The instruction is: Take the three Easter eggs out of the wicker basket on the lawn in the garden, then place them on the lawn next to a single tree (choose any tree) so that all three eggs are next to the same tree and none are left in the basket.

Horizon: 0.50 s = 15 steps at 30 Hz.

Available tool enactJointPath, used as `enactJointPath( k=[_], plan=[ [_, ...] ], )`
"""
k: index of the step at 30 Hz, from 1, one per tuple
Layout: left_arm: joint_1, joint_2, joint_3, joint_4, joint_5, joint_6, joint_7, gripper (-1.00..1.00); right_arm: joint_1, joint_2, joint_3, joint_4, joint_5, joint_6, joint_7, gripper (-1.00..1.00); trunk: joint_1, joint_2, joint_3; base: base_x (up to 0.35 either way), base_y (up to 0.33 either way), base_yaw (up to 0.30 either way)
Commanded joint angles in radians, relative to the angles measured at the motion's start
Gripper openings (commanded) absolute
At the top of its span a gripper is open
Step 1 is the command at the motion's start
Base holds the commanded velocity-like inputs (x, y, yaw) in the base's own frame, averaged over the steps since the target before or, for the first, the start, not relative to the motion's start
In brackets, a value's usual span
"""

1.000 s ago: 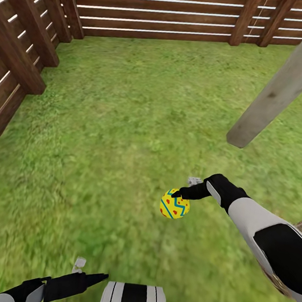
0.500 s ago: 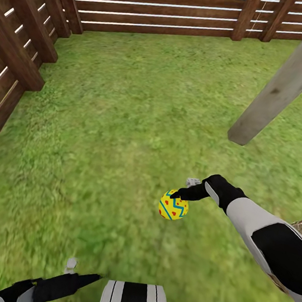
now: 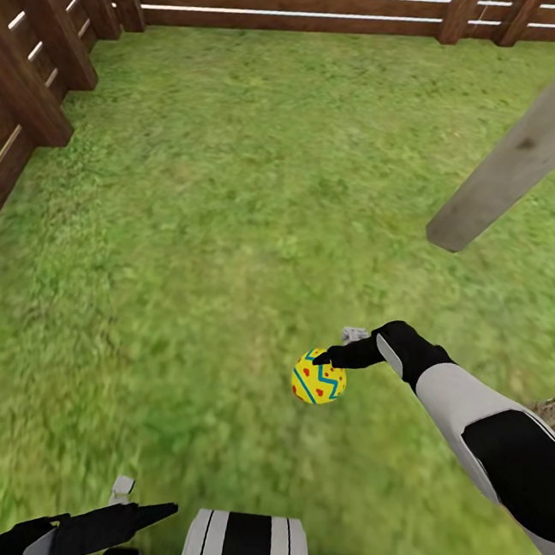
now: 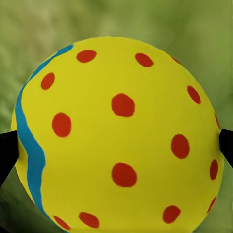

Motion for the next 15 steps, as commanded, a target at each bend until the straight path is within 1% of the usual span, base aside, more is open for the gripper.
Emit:
enactJointPath(
  k=[1, 7, 9, 15],
  plan=[
    [0.000, 0.001, -0.008, -0.001, 0.009, 0.010, -0.003, 1.00, -0.001, -0.001, 0.007, -0.002, -0.009, 0.005, 0.000, -1.00, 0.000, 0.000, -0.005, 0.000, 0.000, 0.000],
    [-0.001, 0.001, -0.008, -0.001, 0.009, 0.010, -0.003, 1.00, -0.001, -0.001, 0.007, -0.002, -0.010, 0.005, 0.000, -1.00, 0.003, -0.002, -0.028, 0.000, 0.000, 0.000],
    [-0.001, 0.001, -0.008, -0.001, 0.009, 0.010, -0.002, 1.00, -0.001, -0.001, 0.007, -0.002, -0.010, 0.005, -0.001, -1.00, 0.003, -0.002, -0.028, 0.000, 0.000, 0.000],
    [0.000, 0.000, -0.008, -0.001, 0.009, 0.010, -0.002, 1.00, -0.001, -0.001, 0.008, -0.002, -0.010, 0.005, -0.001, -1.00, 0.006, -0.003, -0.051, 0.000, 0.000, 0.000]
  ],
)
